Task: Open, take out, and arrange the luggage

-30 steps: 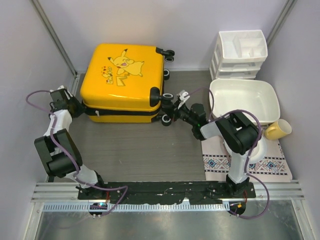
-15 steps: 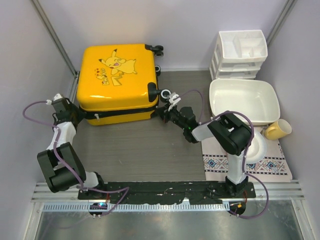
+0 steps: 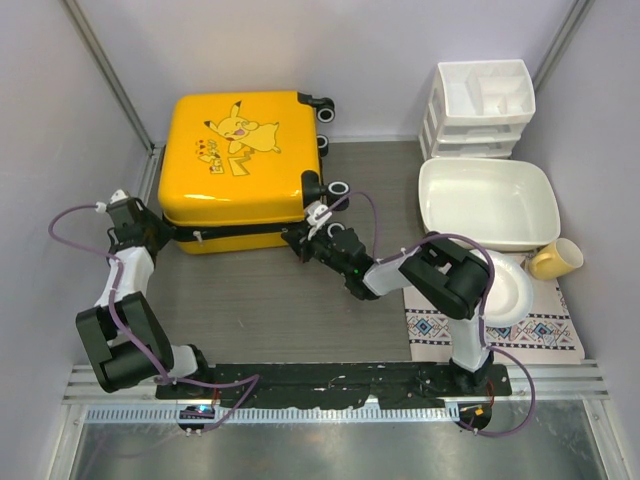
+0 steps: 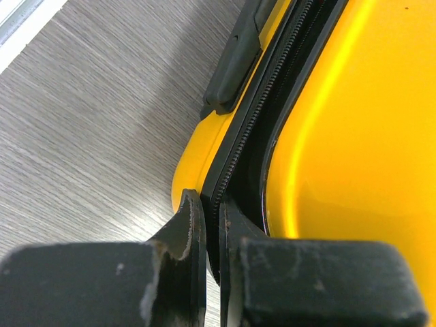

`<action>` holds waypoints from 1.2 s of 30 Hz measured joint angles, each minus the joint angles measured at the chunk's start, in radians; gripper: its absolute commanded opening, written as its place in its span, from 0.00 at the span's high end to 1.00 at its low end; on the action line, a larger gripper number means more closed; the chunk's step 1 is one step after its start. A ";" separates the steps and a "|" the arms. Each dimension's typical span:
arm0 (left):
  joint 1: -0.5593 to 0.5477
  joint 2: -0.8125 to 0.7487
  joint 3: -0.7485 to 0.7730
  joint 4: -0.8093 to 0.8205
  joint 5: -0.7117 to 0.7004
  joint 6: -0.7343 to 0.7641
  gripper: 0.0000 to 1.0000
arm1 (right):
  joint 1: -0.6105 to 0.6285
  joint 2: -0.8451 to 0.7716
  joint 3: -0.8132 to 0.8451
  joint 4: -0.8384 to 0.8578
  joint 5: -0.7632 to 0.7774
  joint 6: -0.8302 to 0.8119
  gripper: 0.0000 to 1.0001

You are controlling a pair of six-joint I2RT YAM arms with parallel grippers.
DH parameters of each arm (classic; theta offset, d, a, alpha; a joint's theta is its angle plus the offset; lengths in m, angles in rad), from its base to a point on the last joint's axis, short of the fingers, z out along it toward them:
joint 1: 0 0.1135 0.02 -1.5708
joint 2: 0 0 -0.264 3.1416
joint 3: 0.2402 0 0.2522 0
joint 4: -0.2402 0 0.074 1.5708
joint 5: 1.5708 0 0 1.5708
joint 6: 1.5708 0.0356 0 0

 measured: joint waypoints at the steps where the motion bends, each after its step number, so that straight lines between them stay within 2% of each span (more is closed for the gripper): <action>1: -0.001 0.000 0.002 -0.004 0.001 0.004 1.00 | 0.003 0.008 0.016 -0.013 -0.011 0.004 0.99; 3: -0.001 0.001 0.005 -0.007 0.003 0.014 1.00 | 0.005 0.017 0.038 -0.034 -0.031 0.013 0.87; 4: -0.002 0.002 0.006 -0.010 0.004 0.019 1.00 | 0.005 0.016 0.042 -0.045 -0.040 0.015 0.67; 6: -0.002 0.003 0.011 -0.017 0.005 0.030 1.00 | 0.003 0.006 0.042 -0.066 -0.072 0.023 0.52; 7: -0.003 0.005 0.018 -0.026 0.006 0.035 1.00 | 0.003 -0.007 0.039 -0.081 -0.102 0.025 0.41; 8: -0.003 0.010 0.026 -0.037 0.006 0.043 1.00 | 0.006 -0.039 0.027 -0.123 -0.147 0.019 0.36; 10: -0.003 0.020 0.047 -0.064 0.007 0.055 1.00 | 0.011 -0.137 -0.004 -0.221 -0.217 0.006 0.32; 15: 0.010 0.048 0.093 -0.124 0.033 0.087 1.00 | -0.010 -0.488 -0.014 -0.591 -0.370 -0.069 0.32; 16: 0.014 0.053 0.101 -0.134 0.043 0.100 0.96 | -0.023 -0.558 -0.008 -0.665 -0.397 -0.084 0.30; 17: 0.016 0.058 0.109 -0.145 0.051 0.110 0.76 | -0.038 -0.622 0.003 -0.735 -0.420 -0.097 0.30; 20: 0.024 0.082 0.151 -0.196 0.080 0.180 0.44 | -0.095 -0.751 0.055 -0.920 -0.472 -0.125 0.30; 22: 0.037 0.094 0.183 -0.257 0.102 0.229 0.35 | -0.156 -0.777 0.100 -1.008 -0.502 -0.130 0.34; 24: 0.043 0.091 0.212 -0.338 0.108 0.272 0.27 | -0.263 -0.762 0.150 -1.079 -0.523 -0.122 0.37; 29: 0.041 0.044 0.301 -0.496 0.123 0.351 0.23 | -0.523 -0.573 0.255 -1.188 -0.468 -0.047 0.48; 32: 0.053 0.001 0.373 -0.535 0.135 0.360 0.23 | -0.596 -0.452 0.278 -1.191 -0.413 0.007 0.51; 36: 0.108 -0.055 0.423 -0.550 0.150 0.331 0.26 | -0.623 -0.287 0.333 -1.189 -0.373 0.056 0.53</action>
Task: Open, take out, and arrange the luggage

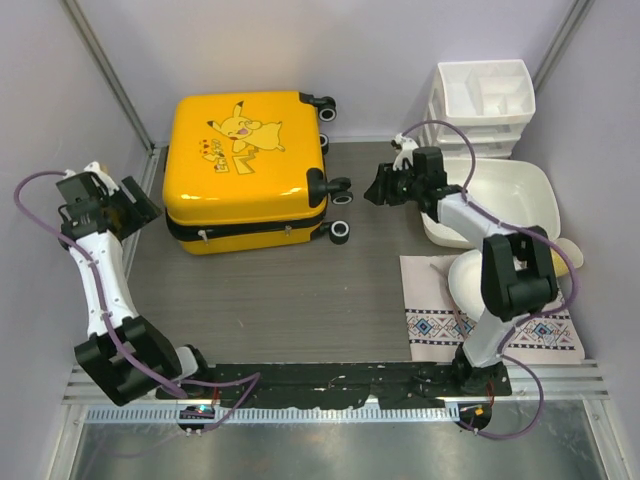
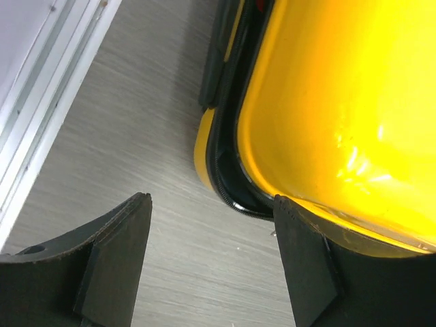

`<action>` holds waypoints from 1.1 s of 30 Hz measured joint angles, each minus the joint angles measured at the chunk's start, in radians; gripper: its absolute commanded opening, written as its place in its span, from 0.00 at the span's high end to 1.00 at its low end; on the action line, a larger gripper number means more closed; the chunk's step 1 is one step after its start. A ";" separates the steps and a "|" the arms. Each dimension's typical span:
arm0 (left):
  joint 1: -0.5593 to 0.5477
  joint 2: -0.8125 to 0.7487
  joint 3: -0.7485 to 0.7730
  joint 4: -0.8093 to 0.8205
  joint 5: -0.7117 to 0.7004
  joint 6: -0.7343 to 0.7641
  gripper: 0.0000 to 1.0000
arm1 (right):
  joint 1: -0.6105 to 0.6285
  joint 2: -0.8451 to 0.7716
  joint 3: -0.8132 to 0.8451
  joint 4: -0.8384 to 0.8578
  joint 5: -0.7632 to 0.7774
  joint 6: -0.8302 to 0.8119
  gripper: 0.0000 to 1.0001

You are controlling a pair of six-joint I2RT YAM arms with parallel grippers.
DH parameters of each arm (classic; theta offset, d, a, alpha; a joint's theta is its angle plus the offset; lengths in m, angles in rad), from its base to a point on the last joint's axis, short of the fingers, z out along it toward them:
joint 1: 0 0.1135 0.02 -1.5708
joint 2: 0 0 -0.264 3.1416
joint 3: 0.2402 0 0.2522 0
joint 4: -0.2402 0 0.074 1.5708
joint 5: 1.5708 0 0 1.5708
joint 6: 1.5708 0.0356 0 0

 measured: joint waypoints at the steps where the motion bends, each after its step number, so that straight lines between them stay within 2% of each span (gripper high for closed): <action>1: 0.014 -0.009 -0.003 -0.006 0.006 -0.010 0.27 | 0.002 0.043 0.017 0.010 0.001 0.011 0.55; 7: 0.039 -0.053 -0.116 -0.042 0.082 -0.095 0.36 | 0.040 0.296 0.150 0.071 -0.009 0.039 0.60; 10: 0.039 -0.086 -0.214 -0.065 0.116 -0.133 0.34 | 0.071 0.389 0.193 0.095 -0.012 0.040 0.63; 12: 0.039 -0.115 -0.272 -0.079 0.138 -0.162 0.29 | 0.095 0.439 0.216 0.111 -0.017 0.044 0.64; 16: 0.037 -0.160 -0.372 -0.092 0.171 -0.259 0.27 | 0.148 0.480 0.206 0.153 -0.047 0.066 0.67; 20: 0.037 -0.180 -0.462 -0.049 0.219 -0.374 0.28 | 0.195 0.476 0.143 0.304 -0.062 0.120 0.69; 25: 0.006 -0.146 -0.504 0.110 0.226 -0.500 0.31 | 0.239 0.367 -0.085 0.541 -0.045 0.229 0.70; 29: -0.078 0.056 -0.374 0.195 0.190 -0.500 0.32 | 0.361 0.247 -0.243 0.672 -0.023 0.270 0.70; 33: -0.114 0.274 -0.220 0.090 0.132 -0.411 0.31 | 0.551 0.163 -0.323 0.723 -0.057 0.263 0.71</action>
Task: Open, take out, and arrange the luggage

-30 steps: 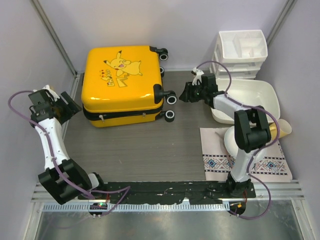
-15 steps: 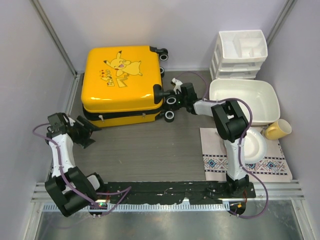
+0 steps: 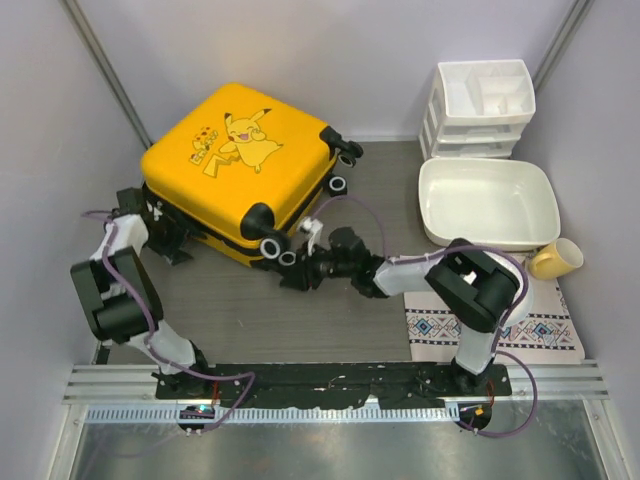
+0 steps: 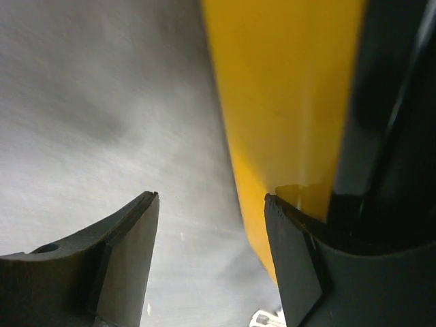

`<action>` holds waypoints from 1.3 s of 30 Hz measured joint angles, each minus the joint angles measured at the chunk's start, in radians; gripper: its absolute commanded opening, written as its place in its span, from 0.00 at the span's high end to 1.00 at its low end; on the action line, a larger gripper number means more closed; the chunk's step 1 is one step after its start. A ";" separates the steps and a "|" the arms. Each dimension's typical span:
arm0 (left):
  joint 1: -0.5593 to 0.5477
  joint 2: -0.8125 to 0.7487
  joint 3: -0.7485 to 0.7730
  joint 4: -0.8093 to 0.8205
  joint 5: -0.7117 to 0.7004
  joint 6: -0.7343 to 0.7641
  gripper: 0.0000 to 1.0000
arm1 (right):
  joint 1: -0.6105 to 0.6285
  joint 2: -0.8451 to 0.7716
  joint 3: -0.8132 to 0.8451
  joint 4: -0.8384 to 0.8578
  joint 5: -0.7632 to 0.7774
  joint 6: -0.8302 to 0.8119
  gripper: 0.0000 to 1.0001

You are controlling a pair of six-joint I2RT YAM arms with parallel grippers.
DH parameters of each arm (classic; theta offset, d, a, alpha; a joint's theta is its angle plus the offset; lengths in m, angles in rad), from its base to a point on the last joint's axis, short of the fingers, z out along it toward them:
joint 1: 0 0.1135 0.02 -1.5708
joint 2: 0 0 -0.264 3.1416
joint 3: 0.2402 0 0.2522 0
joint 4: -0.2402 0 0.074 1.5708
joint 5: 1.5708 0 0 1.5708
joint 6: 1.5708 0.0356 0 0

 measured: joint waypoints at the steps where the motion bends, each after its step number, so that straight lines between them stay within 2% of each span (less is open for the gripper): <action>1: 0.000 0.063 0.060 -0.022 -0.026 0.021 0.30 | 0.050 -0.023 -0.016 -0.026 -0.034 -0.005 0.71; 4: 0.030 0.193 0.212 0.012 -0.062 0.068 0.27 | 0.148 -0.071 -0.026 -0.160 -0.126 -0.055 0.66; 6: 0.070 0.198 0.239 0.050 -0.057 0.079 0.27 | 0.121 -0.127 -0.027 -0.262 -0.146 -0.113 0.64; 9: 0.143 0.162 0.241 0.095 -0.009 0.124 0.27 | -0.029 -0.282 -0.019 -0.418 -0.157 -0.200 0.62; 11: 0.168 0.126 0.241 0.080 0.006 0.169 0.27 | -0.172 -0.372 0.013 -0.484 -0.163 -0.227 0.63; 15: 0.164 0.003 0.181 0.061 0.047 0.239 0.28 | -0.432 -0.406 0.139 -0.531 -0.095 -0.237 0.67; 17: 0.155 -0.068 0.125 0.052 0.062 0.252 0.28 | -0.520 -0.351 0.217 -0.535 -0.023 -0.231 0.68; 19: 0.142 -0.141 0.059 0.050 0.073 0.255 0.28 | -0.558 -0.263 0.294 -0.525 0.040 -0.219 0.69; 22: 0.129 -0.219 -0.020 0.054 0.090 0.253 0.28 | -0.574 -0.067 0.435 -0.511 0.123 -0.189 0.70; 27: 0.122 -0.246 -0.043 0.050 0.099 0.254 0.28 | -0.571 0.231 0.621 -0.515 0.193 -0.129 0.71; 32: 0.122 -0.266 -0.050 0.051 0.109 0.253 0.27 | -0.565 0.423 0.755 -0.511 0.192 -0.091 0.71; 39: 0.122 -0.380 -0.150 0.043 0.126 0.237 0.27 | -0.503 0.531 0.783 -0.408 0.107 -0.032 0.73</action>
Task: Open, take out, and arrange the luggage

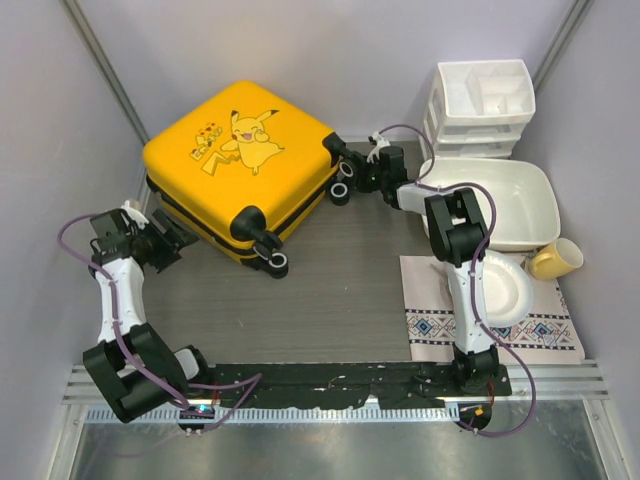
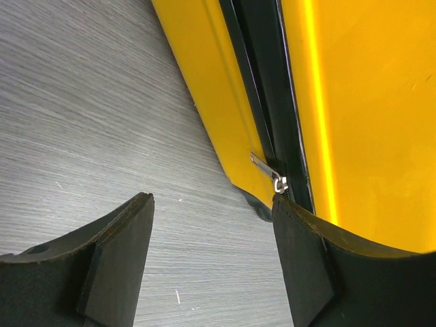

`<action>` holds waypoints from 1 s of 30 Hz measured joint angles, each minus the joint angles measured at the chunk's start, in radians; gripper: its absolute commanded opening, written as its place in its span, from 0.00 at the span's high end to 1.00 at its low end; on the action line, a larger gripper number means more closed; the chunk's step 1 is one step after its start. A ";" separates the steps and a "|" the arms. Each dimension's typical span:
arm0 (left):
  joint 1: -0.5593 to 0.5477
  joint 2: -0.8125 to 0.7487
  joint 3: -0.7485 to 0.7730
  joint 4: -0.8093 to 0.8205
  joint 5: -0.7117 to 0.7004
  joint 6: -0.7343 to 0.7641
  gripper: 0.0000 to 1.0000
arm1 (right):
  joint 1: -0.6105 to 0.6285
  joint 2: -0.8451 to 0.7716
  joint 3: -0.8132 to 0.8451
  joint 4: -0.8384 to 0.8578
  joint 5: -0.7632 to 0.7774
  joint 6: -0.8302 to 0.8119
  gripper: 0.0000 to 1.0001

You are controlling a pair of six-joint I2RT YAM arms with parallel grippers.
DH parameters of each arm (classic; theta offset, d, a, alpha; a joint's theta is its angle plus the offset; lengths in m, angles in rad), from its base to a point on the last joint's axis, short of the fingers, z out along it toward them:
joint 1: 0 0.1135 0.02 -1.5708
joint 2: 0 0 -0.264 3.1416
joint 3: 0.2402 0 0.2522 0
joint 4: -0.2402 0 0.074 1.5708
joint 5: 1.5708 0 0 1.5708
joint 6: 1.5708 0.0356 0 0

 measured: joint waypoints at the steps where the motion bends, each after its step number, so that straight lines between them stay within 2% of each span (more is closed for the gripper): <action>1: 0.000 -0.003 -0.005 0.000 0.000 -0.004 0.27 | 0.001 0.006 0.000 0.014 -0.009 0.013 0.73; 4: 0.000 0.002 -0.007 0.009 0.000 -0.017 0.26 | 0.004 0.019 -0.025 0.076 -0.039 0.069 0.74; 9: -0.013 0.097 0.034 0.047 -0.002 -0.041 0.27 | 0.017 -0.040 -0.219 0.258 -0.095 0.146 0.74; 15: -0.053 0.322 0.254 -0.018 -0.059 0.015 0.28 | 0.097 -0.241 -0.561 0.336 -0.145 0.169 0.75; 20: -0.077 0.513 0.504 -0.149 -0.116 0.100 0.26 | 0.301 -0.356 -0.746 0.349 -0.249 0.166 0.73; 22: -0.078 0.576 0.603 -0.235 -0.129 0.147 0.26 | 0.354 -0.392 -0.790 0.335 -0.282 0.162 0.67; 23: -0.078 0.593 0.638 -0.267 -0.137 0.164 0.25 | 0.353 -0.414 -0.806 0.320 -0.290 0.153 0.61; 24: -0.078 0.608 0.671 -0.299 -0.148 0.182 0.25 | 0.336 -0.438 -0.817 0.300 -0.293 0.142 0.50; 25: -0.077 0.611 0.683 -0.308 -0.155 0.193 0.24 | 0.304 -0.468 -0.821 0.269 -0.293 0.130 0.46; 28: -0.063 0.554 0.628 -0.257 -0.162 0.198 0.21 | 0.169 -0.581 -0.821 0.213 -0.260 0.080 0.35; 30: -0.051 0.453 0.521 -0.187 -0.151 0.197 0.17 | 0.091 -0.644 -0.810 0.202 -0.222 0.044 0.29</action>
